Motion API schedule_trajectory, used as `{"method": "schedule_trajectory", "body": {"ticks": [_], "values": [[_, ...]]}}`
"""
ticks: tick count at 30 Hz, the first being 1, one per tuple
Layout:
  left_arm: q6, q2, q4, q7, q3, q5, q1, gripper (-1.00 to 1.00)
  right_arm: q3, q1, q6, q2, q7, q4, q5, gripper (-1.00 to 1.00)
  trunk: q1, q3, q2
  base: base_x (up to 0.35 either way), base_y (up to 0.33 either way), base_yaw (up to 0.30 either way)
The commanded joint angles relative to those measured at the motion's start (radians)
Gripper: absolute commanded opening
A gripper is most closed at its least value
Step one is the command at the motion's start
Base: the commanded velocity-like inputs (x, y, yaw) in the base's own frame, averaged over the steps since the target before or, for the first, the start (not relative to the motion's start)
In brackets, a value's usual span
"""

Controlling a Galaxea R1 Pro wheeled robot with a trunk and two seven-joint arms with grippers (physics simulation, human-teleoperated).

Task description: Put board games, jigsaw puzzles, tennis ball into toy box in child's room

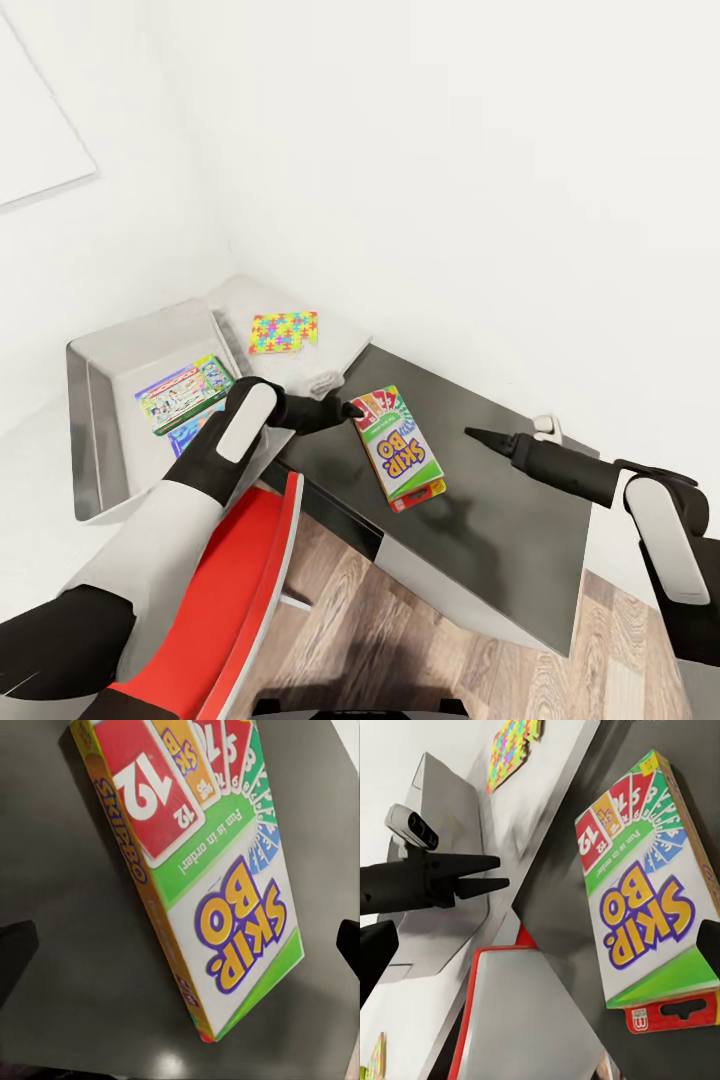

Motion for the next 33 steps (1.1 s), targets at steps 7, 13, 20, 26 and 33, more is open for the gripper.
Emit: {"method": "schedule_trajectory", "body": {"ticks": [7,13,20,26,33], "values": [[0.002,0.002,0.013,0.010,0.000,0.010,-0.003,1.00,-0.002,-0.001,0.004,-0.001,0.010,-0.003,0.008,1.00,0.001,-0.001,-0.002,0.000,0.000,-0.066],[0.000,0.007,0.026,0.010,0.000,0.010,-0.006,1.00,-0.002,-0.002,0.004,-0.002,0.010,-0.005,0.008,1.00,0.001,-0.001,-0.002,0.000,0.000,-0.191],[-0.001,0.015,0.031,0.010,0.000,0.010,-0.008,1.00,-0.002,-0.002,0.004,-0.002,0.010,-0.005,0.008,1.00,0.001,-0.001,-0.002,0.000,0.000,-0.206],[-0.003,0.027,0.049,0.010,0.000,0.010,-0.010,1.00,-0.003,0.001,0.004,-0.002,0.010,-0.016,0.007,1.00,0.001,-0.001,-0.002,0.000,0.000,-0.092],[-0.005,0.034,0.079,0.010,-0.001,0.010,-0.015,1.00,-0.005,0.002,0.004,-0.002,0.010,-0.024,0.007,1.00,0.001,-0.001,-0.002,0.000,0.000,-0.038]]}}
